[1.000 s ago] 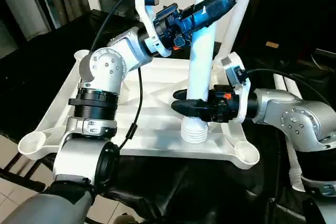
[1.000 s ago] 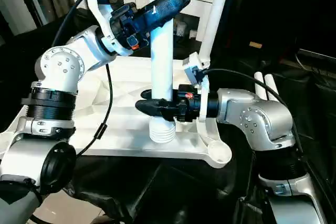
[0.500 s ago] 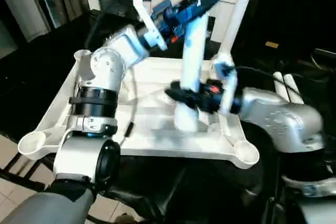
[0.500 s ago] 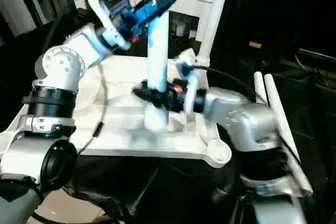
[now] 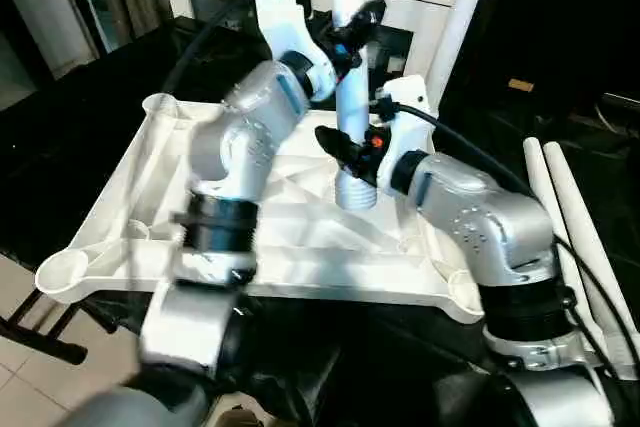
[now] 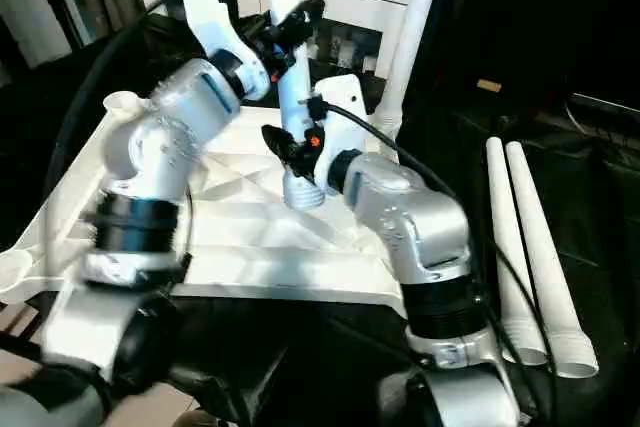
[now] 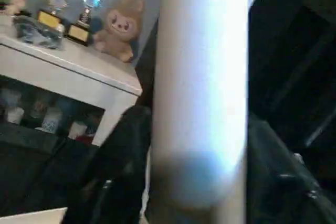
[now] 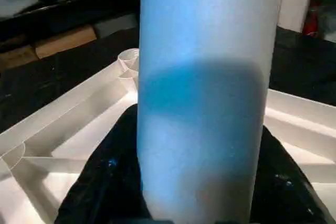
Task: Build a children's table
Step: Insert table leg to table base
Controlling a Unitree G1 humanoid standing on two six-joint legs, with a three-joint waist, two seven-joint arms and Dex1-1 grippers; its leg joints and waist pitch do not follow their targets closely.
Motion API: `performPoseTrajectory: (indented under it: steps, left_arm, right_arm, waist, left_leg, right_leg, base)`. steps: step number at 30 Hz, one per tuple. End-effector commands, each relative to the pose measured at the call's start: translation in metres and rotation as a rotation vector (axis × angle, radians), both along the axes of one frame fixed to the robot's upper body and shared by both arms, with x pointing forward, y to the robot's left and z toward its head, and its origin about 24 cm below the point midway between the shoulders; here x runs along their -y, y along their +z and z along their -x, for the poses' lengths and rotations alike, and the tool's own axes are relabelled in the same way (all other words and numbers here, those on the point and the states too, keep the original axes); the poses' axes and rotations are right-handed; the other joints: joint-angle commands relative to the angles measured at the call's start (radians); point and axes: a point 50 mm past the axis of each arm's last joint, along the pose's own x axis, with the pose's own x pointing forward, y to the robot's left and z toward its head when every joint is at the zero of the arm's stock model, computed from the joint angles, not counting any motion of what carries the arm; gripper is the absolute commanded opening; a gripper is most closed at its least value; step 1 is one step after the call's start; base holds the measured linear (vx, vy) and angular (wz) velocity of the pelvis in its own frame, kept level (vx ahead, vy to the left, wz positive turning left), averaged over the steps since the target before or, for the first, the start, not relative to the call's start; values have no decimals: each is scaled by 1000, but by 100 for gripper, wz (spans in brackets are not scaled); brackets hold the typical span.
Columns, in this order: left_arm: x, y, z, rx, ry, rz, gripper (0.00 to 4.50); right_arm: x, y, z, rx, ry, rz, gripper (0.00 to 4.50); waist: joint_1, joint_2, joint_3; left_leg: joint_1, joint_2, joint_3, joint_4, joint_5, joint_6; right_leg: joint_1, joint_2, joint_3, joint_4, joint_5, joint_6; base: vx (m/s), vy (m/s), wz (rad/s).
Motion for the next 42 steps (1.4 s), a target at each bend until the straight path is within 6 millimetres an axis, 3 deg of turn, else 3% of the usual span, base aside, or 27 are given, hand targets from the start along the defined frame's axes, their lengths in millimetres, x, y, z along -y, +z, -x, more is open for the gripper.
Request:
performPoseTrajectory:
  steps: [1,4,8,9,11,17,18,20,23,25,29,33,41,42]
  left_arm:
    - [-2,-9,-1,-36,35,-6,206]
    - [-1,-9,0,-32,37,23,190]
    - [0,-8,2,-23,26,43,183]
    - [0,-7,3,-12,6,48,182]
    - [0,-5,5,18,-52,58,182]
    - [0,2,12,125,-249,46,178]
    - [-1,4,19,173,-389,43,178]
    - [-2,7,23,210,-467,51,178]
    - [-8,15,37,305,-739,95,178]
    - [-9,16,40,326,-799,99,178]
    - [-11,22,51,371,-975,139,178]
    - [-10,23,58,397,-1068,171,178]
    - [-13,17,66,403,-1159,206,178]
    - [-12,16,63,390,-1101,186,178]
  right_arm:
    - [-9,29,3,141,28,-51,187]
    - [-9,31,4,168,30,-61,187]
    - [-7,30,4,189,30,-90,187]
    - [-6,30,4,173,53,-119,243]
    - [-2,29,5,141,100,-168,260]
    - [8,24,14,106,307,-177,308]
    - [16,21,22,75,436,-201,308]
    - [20,20,26,63,492,-210,342]
    - [34,11,38,3,666,-165,350]
    - [35,9,40,-7,688,-156,355]
    - [38,7,47,-36,783,-166,355]
    - [38,7,51,-48,826,-188,319]
    - [35,4,57,-56,864,-213,246]
    - [33,3,57,-50,851,-213,235]
  waist:
    - [-6,4,-84]
    - [-7,6,-83]
    - [-9,10,-84]
    - [-9,10,-84]
    - [-8,11,-85]
    - [-2,8,-87]
    - [0,10,-87]
    - [6,6,-87]
    - [6,8,-87]
    - [5,6,-86]
    - [2,7,-82]
    - [3,8,-81]
    - [3,10,-82]
    - [3,18,-83]
  left_leg:
    - [-17,-13,26,-68,-38,10]
    - [-17,-14,25,-68,-48,11]
    - [-16,-12,24,-68,-49,10]
    - [-17,-13,24,-68,-48,12]
    - [-17,-14,25,-67,-47,20]
    - [-15,-10,24,-67,-23,42]
    - [-14,-7,25,-67,-19,45]
    - [-13,-9,27,-66,-19,56]
    - [-18,-7,26,-64,-9,63]
    - [-20,-7,27,-64,-17,60]
    - [-16,-9,30,-64,-49,55]
    - [-13,-9,31,-65,-66,47]
    - [-16,-10,30,-66,-67,46]
    - [-17,-10,29,-65,-68,44]
  right_leg:
    - [92,-62,37,-83,-355,-7]
    - [90,-60,35,-88,-377,19]
    - [87,-59,34,-88,-371,23]
    - [88,-58,34,-87,-361,18]
    - [89,-59,34,-86,-349,12]
    - [92,-60,36,-80,-302,-28]
    - [91,-61,38,-77,-287,-47]
    - [95,-62,39,-77,-288,-56]
    - [97,-65,39,-73,-263,-94]
    - [99,-67,39,-72,-277,-109]
    - [96,-65,37,-83,-370,-91]
    - [90,-61,32,-94,-446,-60]
    - [91,-58,27,-97,-460,-36]
    - [90,-58,26,-97,-455,-37]
  base:
    - [0,0,0]
    - [0,0,0]
    - [0,0,0]
    - [0,0,0]
    - [0,0,0]
    - [0,0,0]
    - [0,0,0]
    - [0,0,0]
    - [0,0,0]
    - [0,0,0]
    - [0,0,0]
    - [0,0,0]
    - [0,0,0]
    - [0,0,0]
